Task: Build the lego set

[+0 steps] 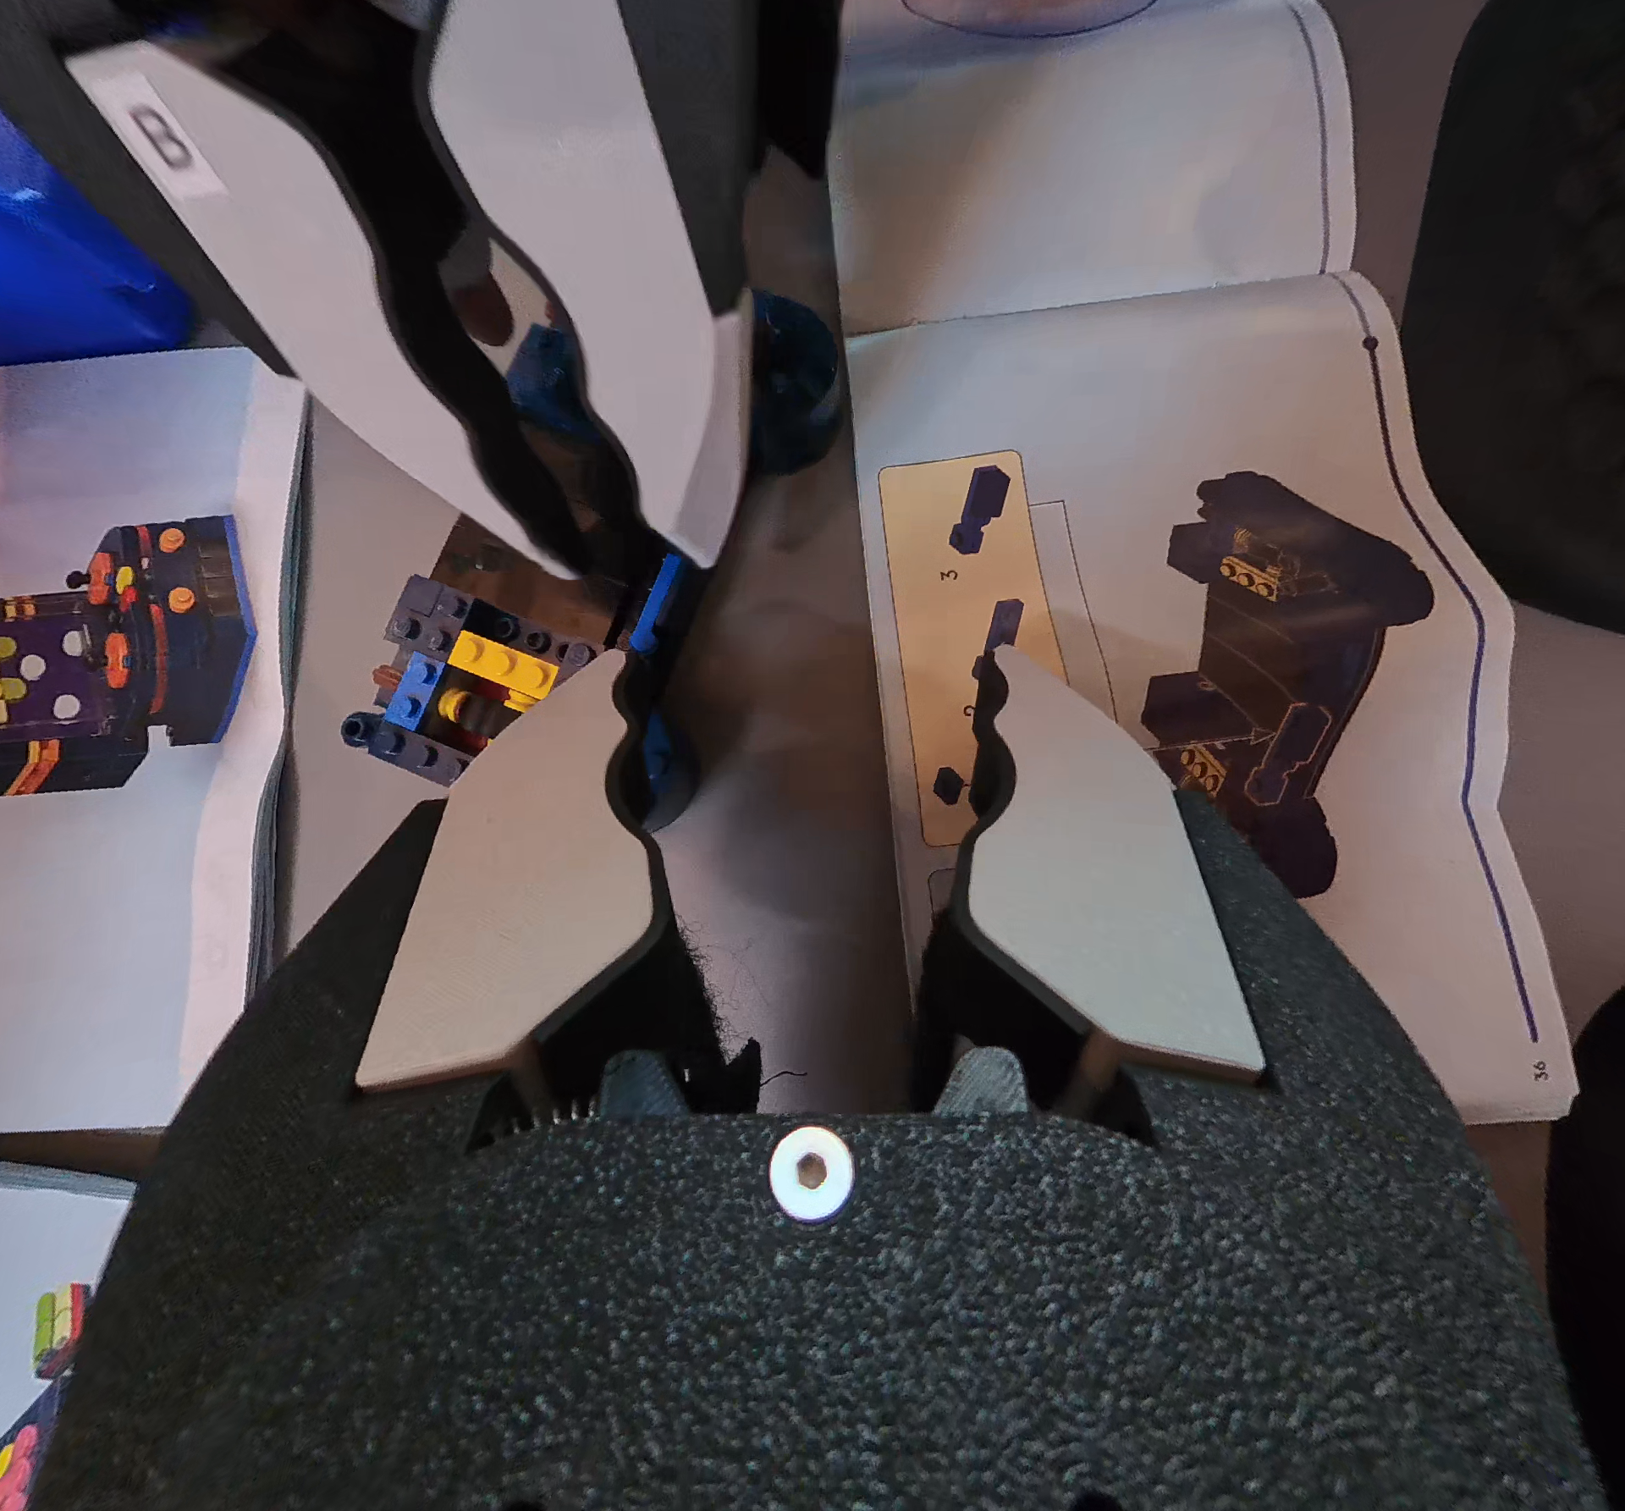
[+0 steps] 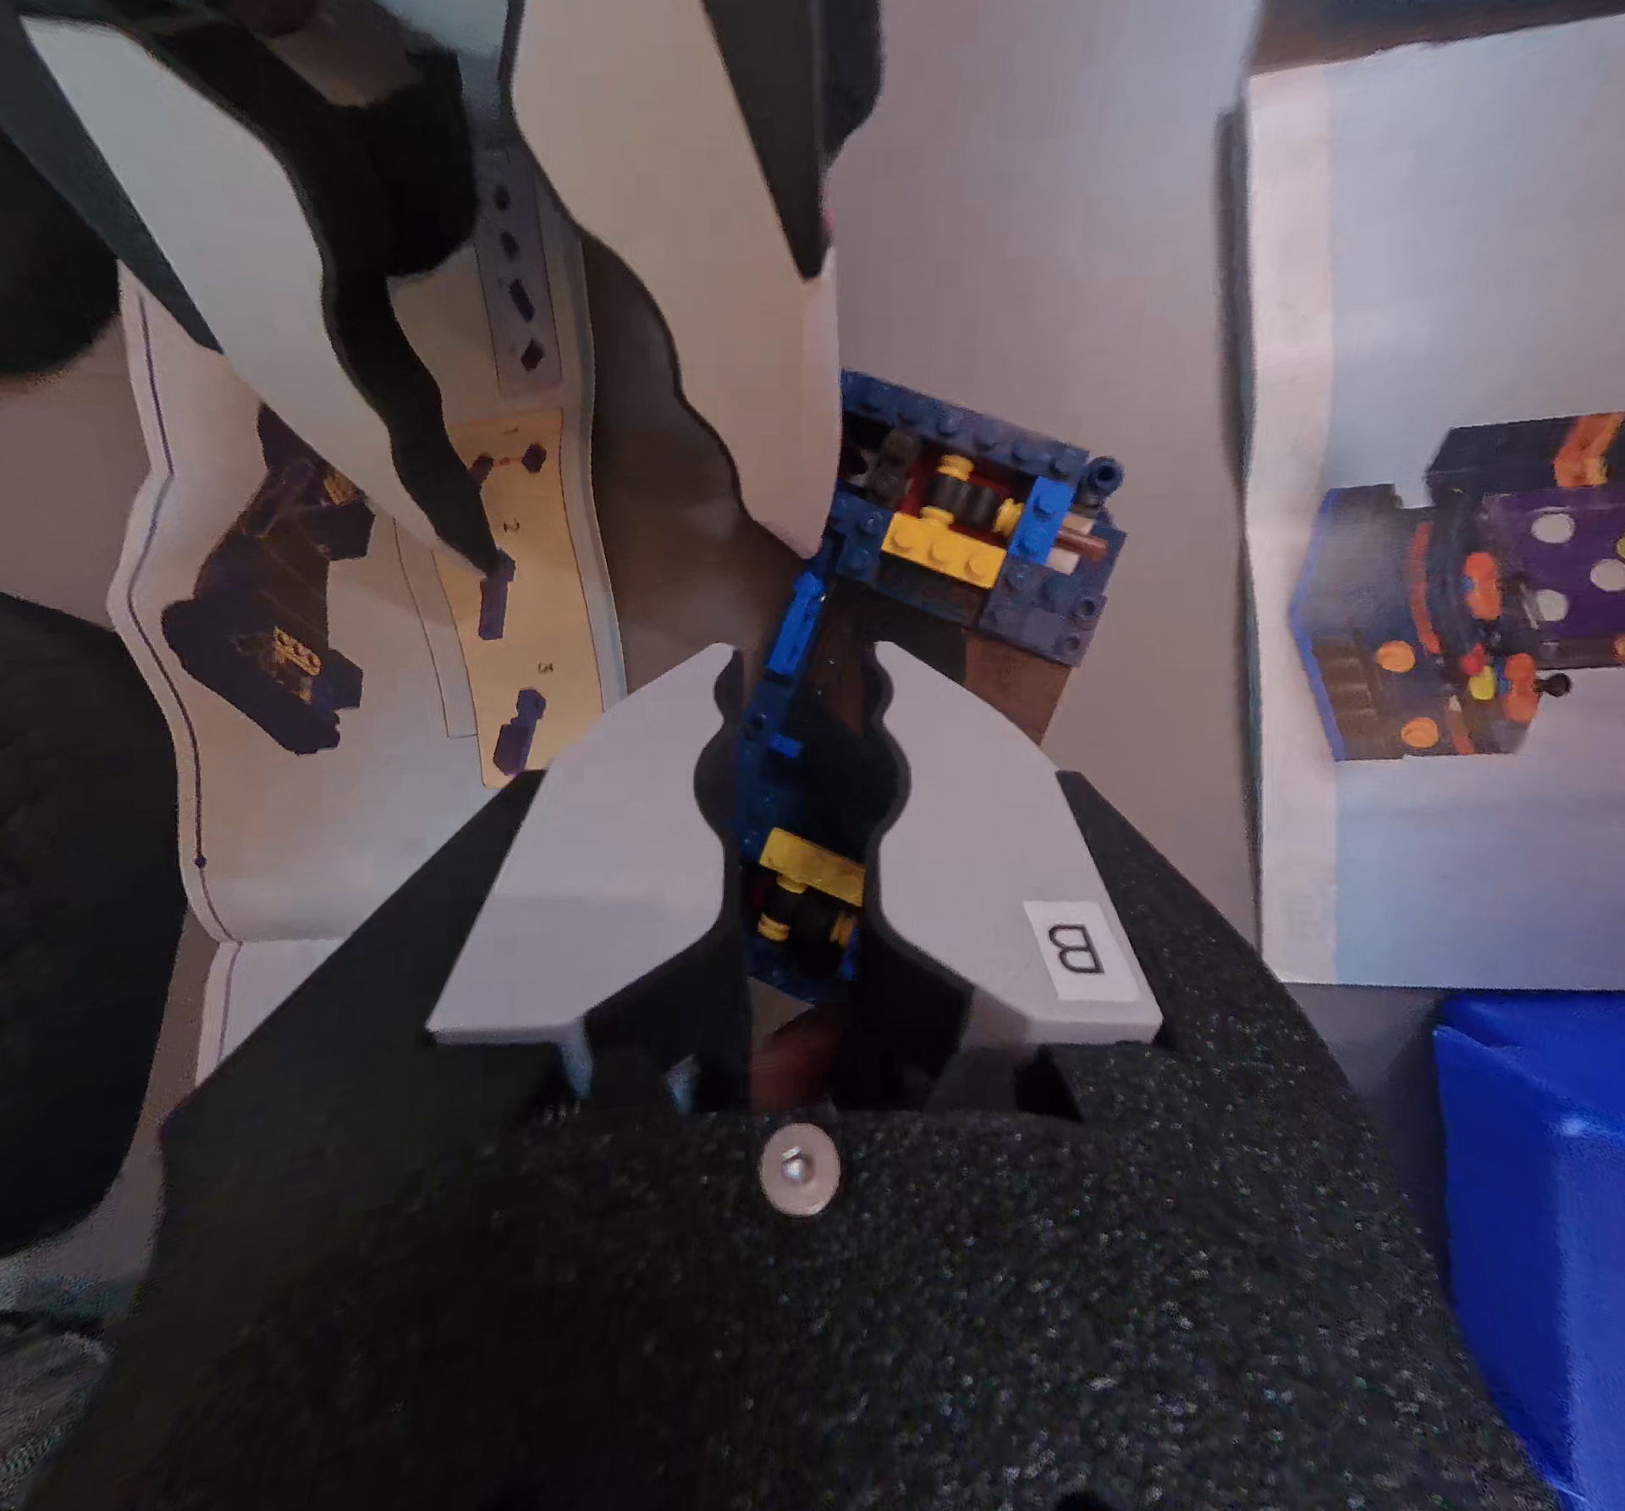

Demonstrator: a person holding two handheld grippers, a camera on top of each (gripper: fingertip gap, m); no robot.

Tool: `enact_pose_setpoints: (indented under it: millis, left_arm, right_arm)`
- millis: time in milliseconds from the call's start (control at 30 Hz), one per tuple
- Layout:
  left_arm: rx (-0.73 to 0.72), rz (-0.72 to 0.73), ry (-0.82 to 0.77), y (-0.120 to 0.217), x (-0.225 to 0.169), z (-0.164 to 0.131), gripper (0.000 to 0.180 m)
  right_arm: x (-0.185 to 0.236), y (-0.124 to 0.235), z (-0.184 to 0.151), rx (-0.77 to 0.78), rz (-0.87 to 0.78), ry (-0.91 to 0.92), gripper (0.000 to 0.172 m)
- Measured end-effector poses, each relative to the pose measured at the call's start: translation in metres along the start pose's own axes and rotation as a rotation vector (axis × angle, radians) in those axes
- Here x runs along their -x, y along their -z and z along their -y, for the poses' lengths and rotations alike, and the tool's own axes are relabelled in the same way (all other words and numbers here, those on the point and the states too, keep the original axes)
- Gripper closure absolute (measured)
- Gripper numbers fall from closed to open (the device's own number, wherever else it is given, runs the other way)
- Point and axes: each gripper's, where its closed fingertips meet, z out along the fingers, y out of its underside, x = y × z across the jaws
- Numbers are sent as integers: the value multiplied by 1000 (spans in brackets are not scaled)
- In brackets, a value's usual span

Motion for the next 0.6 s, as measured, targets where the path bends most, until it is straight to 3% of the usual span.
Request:
enact_pose_setpoints:
  millis: [233, 300, 400, 600]
  left_arm:
    - [-4, -10, 10, 1, 0, 0, 109]
    - [-3, -13, 17, 1, 0, 1, 108]
    - [1, -18, 23, 1, 0, 1, 107]
    - [34, -18, 16, 1, 2, 0, 109]
  right_arm:
    - [-50, 30, 21, -315, -121, -171, 144]
    - [-58, 22, 5, -249, -126, -196, 148]
    - [-55, 7, -13, -135, -121, -172, 140]
    - [-45, -4, -13, -90, -75, -143, 145]
